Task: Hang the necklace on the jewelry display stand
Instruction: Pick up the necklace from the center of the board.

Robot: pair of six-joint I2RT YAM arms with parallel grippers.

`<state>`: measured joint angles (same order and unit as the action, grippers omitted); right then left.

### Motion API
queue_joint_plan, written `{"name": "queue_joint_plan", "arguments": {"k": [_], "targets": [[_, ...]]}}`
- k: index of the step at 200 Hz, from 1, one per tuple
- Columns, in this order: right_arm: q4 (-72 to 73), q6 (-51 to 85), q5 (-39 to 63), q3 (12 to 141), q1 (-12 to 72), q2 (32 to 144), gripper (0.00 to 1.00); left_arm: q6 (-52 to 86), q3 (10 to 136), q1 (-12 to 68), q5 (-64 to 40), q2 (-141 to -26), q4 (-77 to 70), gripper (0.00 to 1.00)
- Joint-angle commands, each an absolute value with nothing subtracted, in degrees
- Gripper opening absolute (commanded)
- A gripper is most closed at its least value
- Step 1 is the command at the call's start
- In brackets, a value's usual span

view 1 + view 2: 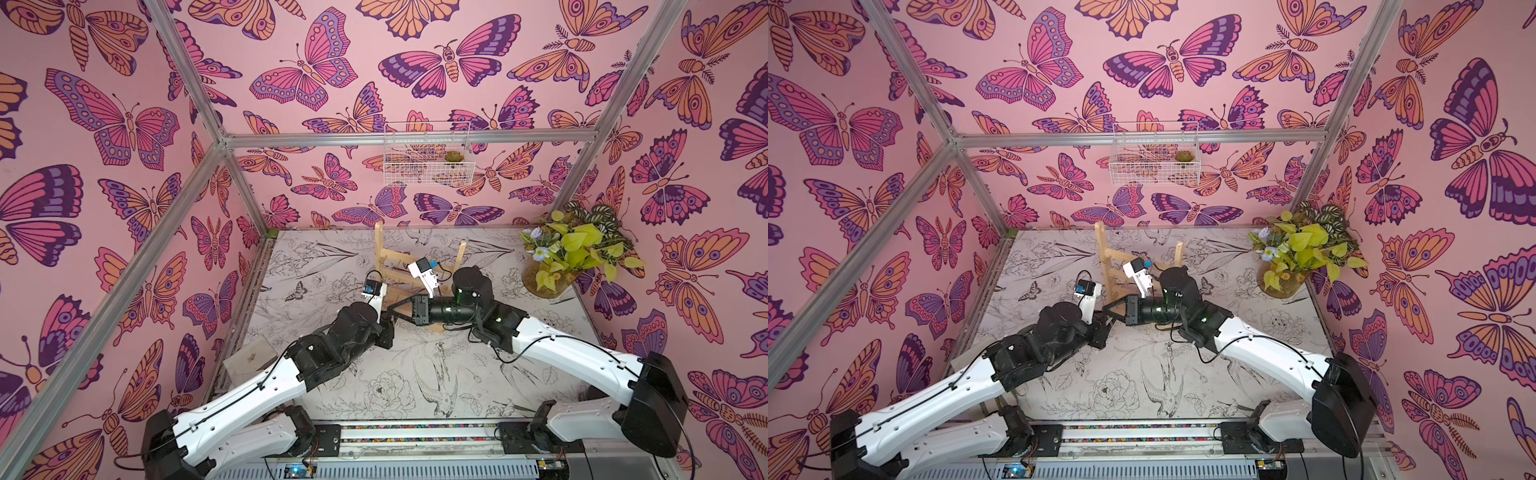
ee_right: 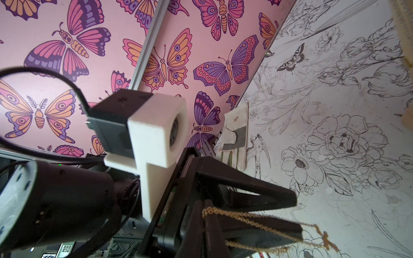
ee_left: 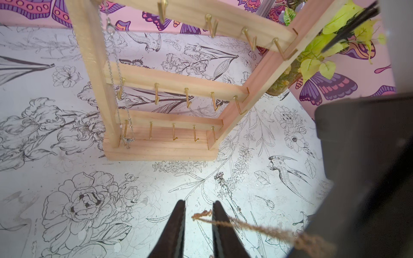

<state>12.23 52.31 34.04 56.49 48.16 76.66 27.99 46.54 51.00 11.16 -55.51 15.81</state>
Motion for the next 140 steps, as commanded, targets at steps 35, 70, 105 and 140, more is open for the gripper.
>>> {"name": "queue_joint_plan", "arguments": {"k": [35,70,105,140], "targets": [[13.63,53.76,36.61,57.65,48.69,77.34,0.06,25.41,44.98,51.07,14.13,-54.43,11.45,0.1],[13.71,54.02,36.26,57.04,48.7,77.17,0.06,24.81,43.85,51.06,15.31,-52.95,11.03,0.04],[13.32,53.89,35.98,56.44,48.65,76.84,0.06,23.23,43.07,51.06,17.17,-50.18,11.09,0.0],[14.85,54.28,36.12,55.64,48.68,76.82,0.07,22.1,43.42,51.06,18.05,-48.65,11.51,0.0]]}}
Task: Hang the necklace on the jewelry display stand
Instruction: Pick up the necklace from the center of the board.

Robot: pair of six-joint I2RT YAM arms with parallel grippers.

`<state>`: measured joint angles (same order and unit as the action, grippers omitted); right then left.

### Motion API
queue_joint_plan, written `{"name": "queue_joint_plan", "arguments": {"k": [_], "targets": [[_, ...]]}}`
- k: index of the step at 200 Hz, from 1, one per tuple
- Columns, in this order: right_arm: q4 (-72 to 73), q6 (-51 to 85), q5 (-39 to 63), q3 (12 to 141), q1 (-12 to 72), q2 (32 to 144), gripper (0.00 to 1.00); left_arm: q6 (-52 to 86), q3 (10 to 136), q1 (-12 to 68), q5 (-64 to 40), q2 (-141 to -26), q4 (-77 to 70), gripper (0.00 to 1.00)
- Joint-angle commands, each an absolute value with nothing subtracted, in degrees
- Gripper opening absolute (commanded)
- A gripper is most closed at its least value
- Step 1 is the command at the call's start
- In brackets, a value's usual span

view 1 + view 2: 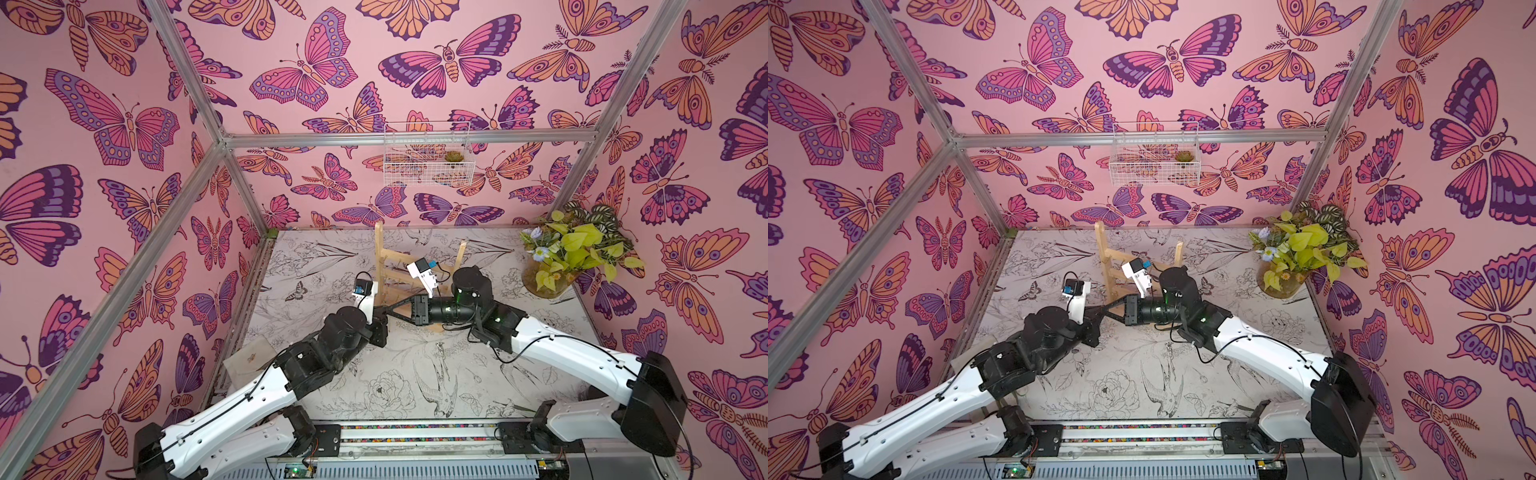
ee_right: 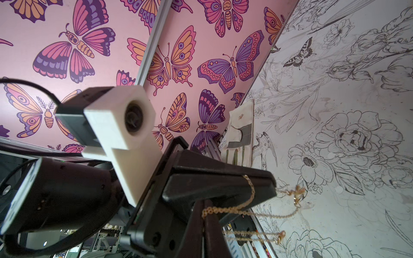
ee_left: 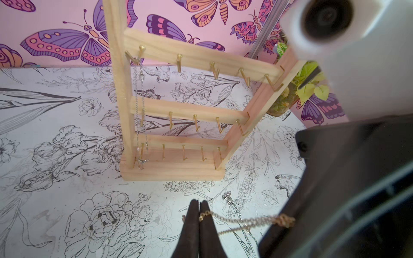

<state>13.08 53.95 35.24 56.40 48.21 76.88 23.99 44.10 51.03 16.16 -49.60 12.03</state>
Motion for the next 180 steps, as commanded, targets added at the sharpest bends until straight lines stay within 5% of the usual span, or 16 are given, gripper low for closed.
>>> {"name": "queue_joint_plan", "arguments": {"k": [1,180], "targets": [[14.85,54.3,36.08,55.59,48.69,76.82,0.07,22.08,43.46,51.06,18.08,-48.63,11.51,0.0],[19.55,54.0,39.86,54.49,48.69,79.54,0.27,20.07,44.8,51.06,18.57,-41.73,2.2,0.0]]}}
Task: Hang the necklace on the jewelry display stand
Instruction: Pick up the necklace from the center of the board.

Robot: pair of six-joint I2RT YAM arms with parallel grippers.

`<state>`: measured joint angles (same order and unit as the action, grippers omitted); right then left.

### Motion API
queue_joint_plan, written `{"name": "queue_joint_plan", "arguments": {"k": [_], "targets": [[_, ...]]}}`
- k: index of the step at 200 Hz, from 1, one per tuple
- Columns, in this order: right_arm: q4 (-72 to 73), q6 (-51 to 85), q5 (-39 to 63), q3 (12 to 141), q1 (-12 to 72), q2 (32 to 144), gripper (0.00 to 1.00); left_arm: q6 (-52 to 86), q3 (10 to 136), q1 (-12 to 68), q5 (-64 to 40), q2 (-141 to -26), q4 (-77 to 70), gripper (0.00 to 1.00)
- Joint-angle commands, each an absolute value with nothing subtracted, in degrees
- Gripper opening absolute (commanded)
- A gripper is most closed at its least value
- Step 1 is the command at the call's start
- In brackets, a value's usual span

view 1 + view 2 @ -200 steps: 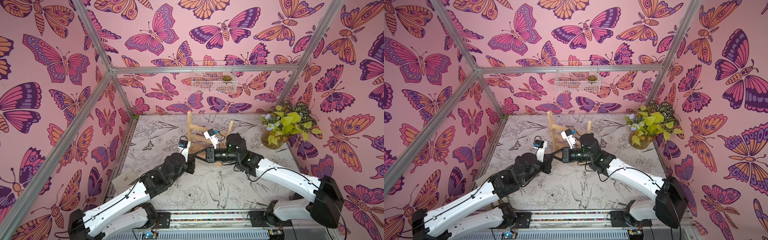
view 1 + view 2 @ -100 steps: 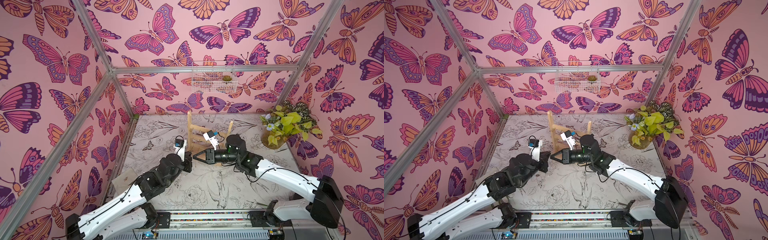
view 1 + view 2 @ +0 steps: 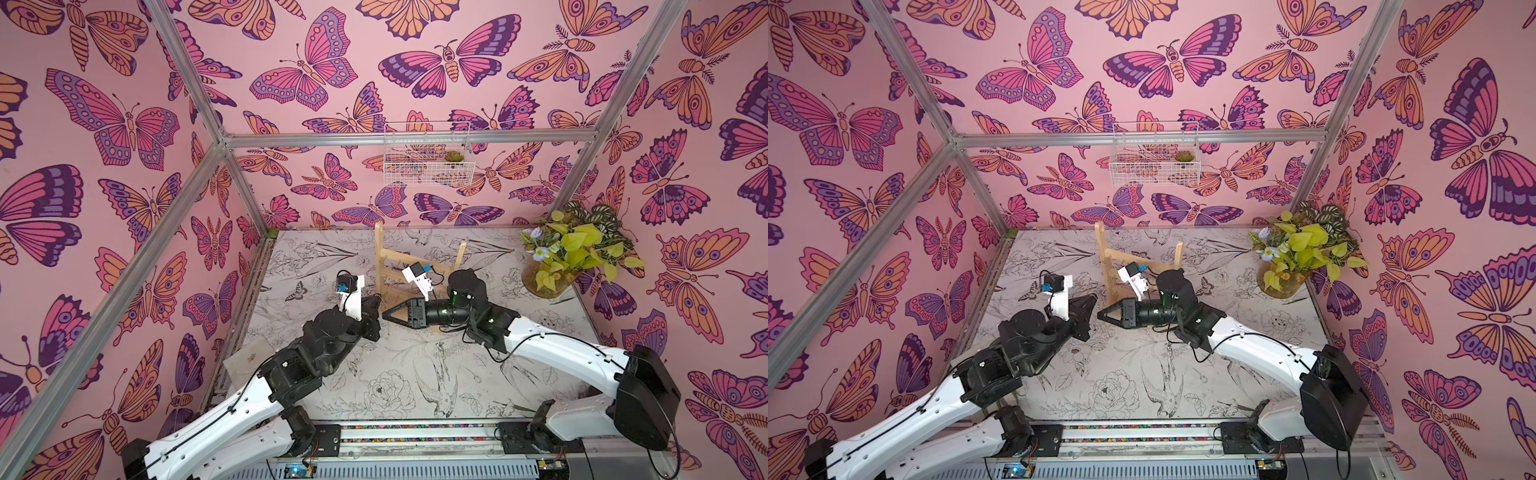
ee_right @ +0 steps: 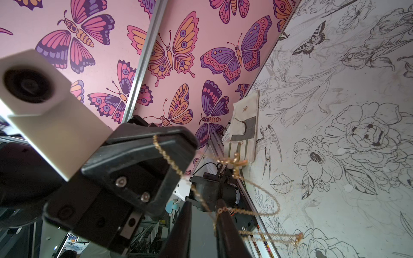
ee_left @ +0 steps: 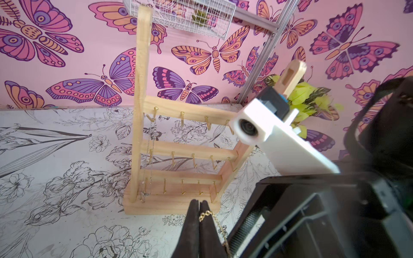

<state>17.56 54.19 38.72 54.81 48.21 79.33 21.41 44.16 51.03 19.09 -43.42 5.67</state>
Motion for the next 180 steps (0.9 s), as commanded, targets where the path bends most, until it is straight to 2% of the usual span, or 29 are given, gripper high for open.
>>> {"name": "queue_joint_plan", "arguments": {"k": [1,40,107,141,180], "targets": [[19.53,53.98,39.88,54.49,48.69,79.54,0.27,20.01,44.85,51.06,18.56,-41.74,2.2,0.0],[21.32,54.1,38.94,53.88,48.65,79.5,0.33,19.86,45.97,51.09,16.17,-42.77,2.29,0.0],[20.19,52.34,35.44,51.89,47.17,75.87,0.36,17.72,46.49,51.06,14.49,-41.39,2.03,0.0],[19.17,51.69,34.39,51.46,46.68,74.32,0.23,17.6,46.32,51.08,14.2,-41.24,1.85,0.0],[17.7,50.2,31.84,51.39,46.65,72.48,0.14,17.58,45.97,51.06,14.33,-41.37,1.85,0.0]]}}
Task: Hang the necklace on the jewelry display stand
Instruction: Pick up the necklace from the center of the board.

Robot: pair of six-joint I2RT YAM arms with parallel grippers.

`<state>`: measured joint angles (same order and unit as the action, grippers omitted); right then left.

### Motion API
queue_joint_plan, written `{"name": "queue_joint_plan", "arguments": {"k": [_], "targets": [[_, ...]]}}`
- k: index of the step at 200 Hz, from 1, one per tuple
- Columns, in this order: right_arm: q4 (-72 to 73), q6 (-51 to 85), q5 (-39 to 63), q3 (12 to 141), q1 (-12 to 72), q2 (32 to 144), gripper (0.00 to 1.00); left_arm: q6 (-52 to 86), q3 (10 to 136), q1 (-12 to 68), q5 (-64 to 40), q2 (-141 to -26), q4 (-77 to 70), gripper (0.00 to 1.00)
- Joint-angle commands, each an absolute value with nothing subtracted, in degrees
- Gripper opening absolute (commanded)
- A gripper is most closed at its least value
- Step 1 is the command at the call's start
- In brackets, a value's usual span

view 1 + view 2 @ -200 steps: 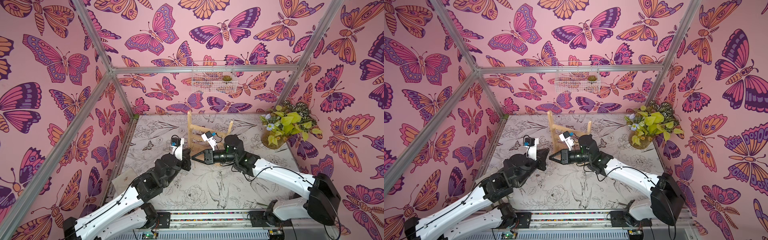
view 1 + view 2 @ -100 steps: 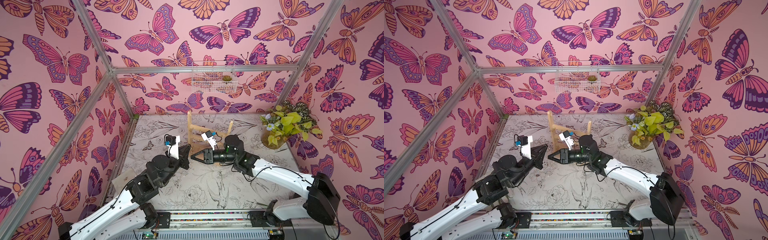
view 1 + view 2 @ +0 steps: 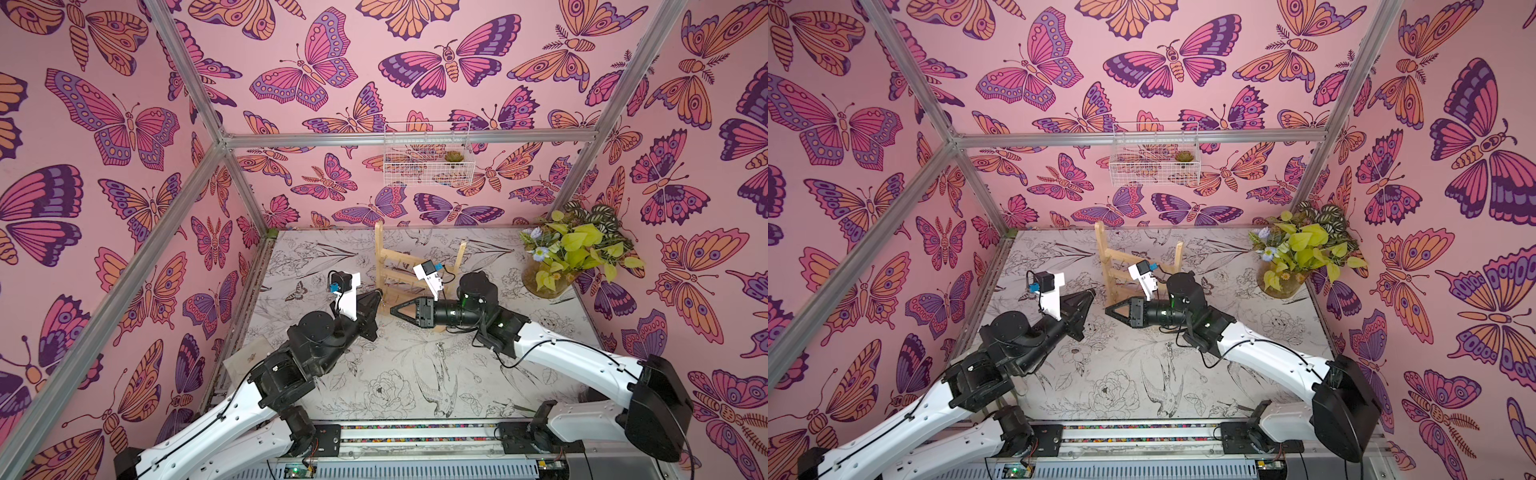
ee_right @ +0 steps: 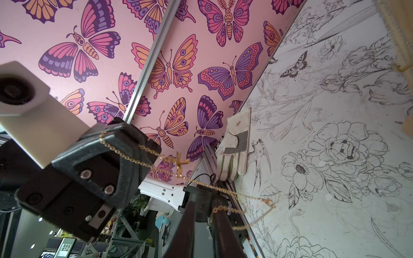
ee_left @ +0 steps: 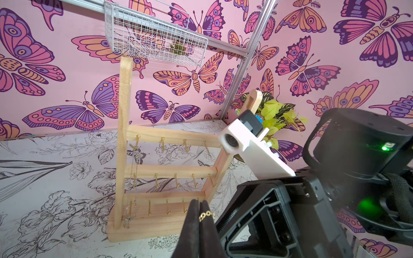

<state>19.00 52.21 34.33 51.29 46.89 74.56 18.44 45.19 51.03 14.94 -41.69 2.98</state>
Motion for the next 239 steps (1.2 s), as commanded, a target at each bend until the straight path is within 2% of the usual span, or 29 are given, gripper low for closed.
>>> {"name": "queue_joint_plan", "arguments": {"k": [1,71,166,239], "targets": [[17.68,50.15,31.78,51.41,46.62,72.45,0.14,17.58,45.97,51.06,14.33,-41.34,1.85,0.0],[12.92,45.77,29.77,55.32,43.31,70.76,0.13,14.7,46.97,50.01,14.95,-44.32,-0.53,0.0],[4.2,38.2,30.47,66.96,37.65,75.87,0.13,16.03,50.52,38.34,4.49,-53.11,-10.05,0.0],[1.01,36.37,31.64,70.49,35.34,78.93,0.14,16.35,53.06,37.0,1.7,-59.9,-13.62,0.0]]}}
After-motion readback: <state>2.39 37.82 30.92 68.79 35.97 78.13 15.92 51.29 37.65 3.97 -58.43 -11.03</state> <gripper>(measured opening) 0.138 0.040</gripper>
